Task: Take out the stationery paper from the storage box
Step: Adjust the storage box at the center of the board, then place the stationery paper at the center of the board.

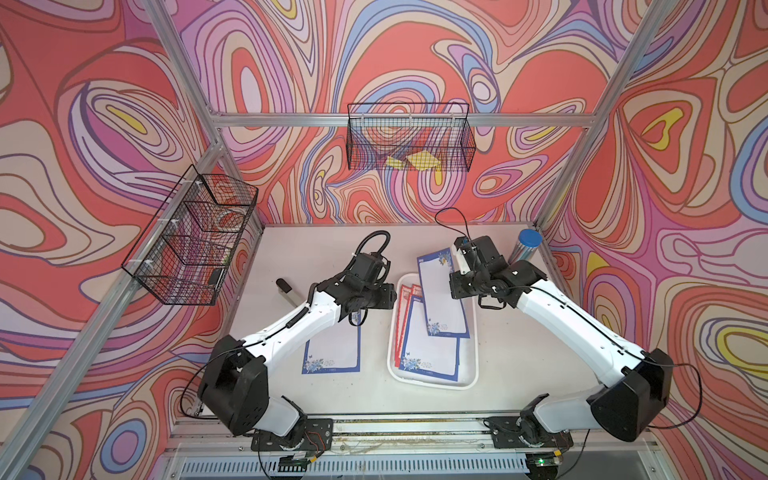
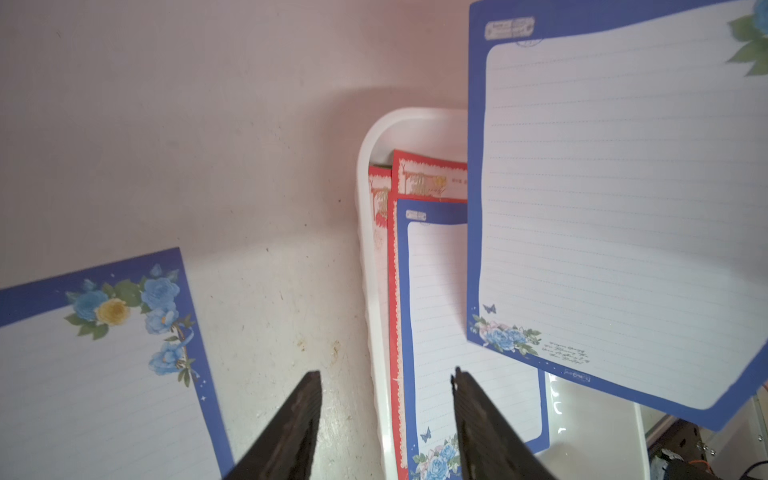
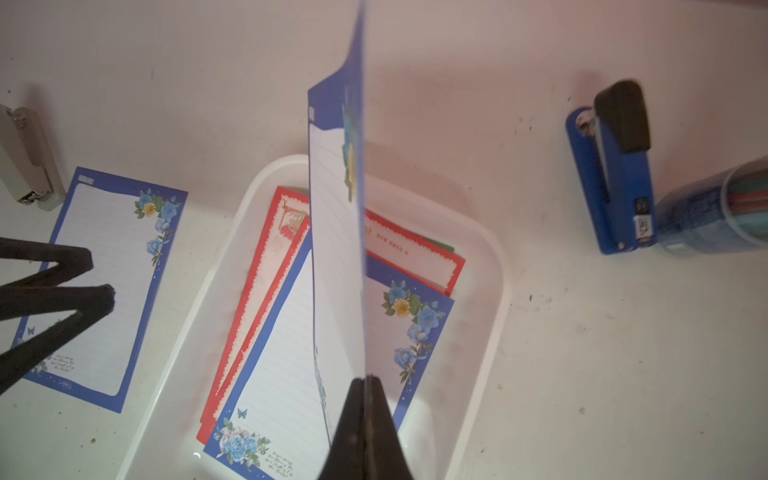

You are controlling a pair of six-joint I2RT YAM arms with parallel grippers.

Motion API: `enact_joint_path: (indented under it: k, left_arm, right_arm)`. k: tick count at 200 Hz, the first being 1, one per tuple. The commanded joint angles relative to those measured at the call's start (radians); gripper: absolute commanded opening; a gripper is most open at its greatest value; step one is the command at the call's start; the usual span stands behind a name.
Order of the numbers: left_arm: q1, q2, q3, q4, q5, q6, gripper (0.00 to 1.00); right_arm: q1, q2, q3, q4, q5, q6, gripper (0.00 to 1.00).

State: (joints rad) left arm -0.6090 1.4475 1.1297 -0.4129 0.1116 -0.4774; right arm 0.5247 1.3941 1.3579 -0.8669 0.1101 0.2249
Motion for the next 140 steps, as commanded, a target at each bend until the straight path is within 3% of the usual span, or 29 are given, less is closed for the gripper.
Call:
enact_joint_path:
  k: [1, 44, 67, 96, 140]
  left_arm:
    - [-0.003, -0.075, -0.015, 0.092, -0.061, 0.117, 0.57]
    - [-0.003, -0.248, -0.098, 0.297, -0.019, 0.287, 0.60]
    - [-0.003, -0.353, -0.152, 0.400, 0.160, 0.395, 0.59]
    - [-0.003, -0.448, -0.199, 0.469, 0.314, 0.464, 0.65]
    - [-0.003, -0.504, -0.212, 0.484, 0.438, 0.551, 0.81]
  right_arm:
    - [-0.002, -0.033, 0.059, -0.061, 0.079, -0.141, 0.00]
    - [0.005, -0.139, 0.100, 0.029, 0.127, -0.338, 0.00]
    - [0.006, -0.237, 0.069, 0.142, 0.087, -0.444, 0.00]
    - [0.007, -0.366, 0.022, 0.270, -0.052, -0.529, 0.00]
    - [0.006, -0.503, -0.060, 0.417, -0.334, -0.578, 0.00]
